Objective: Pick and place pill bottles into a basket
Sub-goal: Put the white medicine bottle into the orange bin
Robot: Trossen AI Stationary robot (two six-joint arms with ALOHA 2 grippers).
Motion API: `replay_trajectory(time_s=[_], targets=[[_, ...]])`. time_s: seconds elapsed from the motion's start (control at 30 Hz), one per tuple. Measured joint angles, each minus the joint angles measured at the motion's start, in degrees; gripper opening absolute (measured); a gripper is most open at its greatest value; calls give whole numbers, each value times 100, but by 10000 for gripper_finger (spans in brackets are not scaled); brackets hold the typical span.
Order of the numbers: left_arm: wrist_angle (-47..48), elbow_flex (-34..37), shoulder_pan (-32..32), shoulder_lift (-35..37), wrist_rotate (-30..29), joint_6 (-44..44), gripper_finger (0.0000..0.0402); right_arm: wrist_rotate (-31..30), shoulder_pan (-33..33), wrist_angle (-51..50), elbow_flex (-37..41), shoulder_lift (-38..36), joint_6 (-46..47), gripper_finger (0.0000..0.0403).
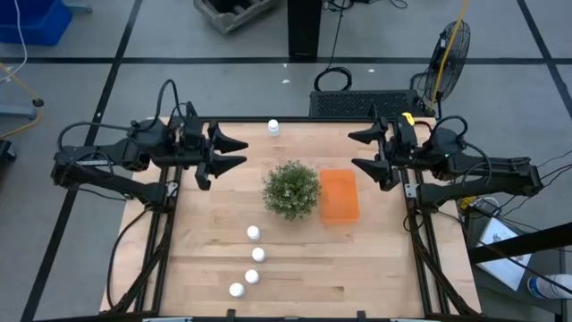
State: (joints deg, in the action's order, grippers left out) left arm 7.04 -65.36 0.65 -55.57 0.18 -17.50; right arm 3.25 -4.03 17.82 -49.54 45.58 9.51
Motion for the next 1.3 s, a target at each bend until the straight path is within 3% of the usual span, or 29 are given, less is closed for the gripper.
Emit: replay_trajectory(time_s=[0.13, 0.4, 0.6, 0.8, 1.0, 1.17, 1.3], targets=[[763, -2, -241, -11, 110, 387, 214, 265, 0, -215, 0, 1, 14, 338], [1782, -188, -1266, -365, 40, 1988, 214, 631, -48, -529, 2, 84, 1283, 338], [2535, -791, -2117, -1119, -494, 2879, 214, 921, -39, -534, 2, 267, 1702, 338], [2815, -1296, -2801, -2068, -389, 3284, 217, 1149, -36, -426, 2, 451, 1749, 338], [2809, -1813, -3140, -2841, -328, 3783, 262, 1411, -31, 74, 2, 525, 1824, 338], [2927, -2033, -3480, -3339, -820, 4182, 320, 1508, -29, 123, 2, 520, 1832, 338], [3141, -2063, -3851, -3690, -644, 4019, 352, 1504, 49, 123, 2, 518, 1789, 338]])
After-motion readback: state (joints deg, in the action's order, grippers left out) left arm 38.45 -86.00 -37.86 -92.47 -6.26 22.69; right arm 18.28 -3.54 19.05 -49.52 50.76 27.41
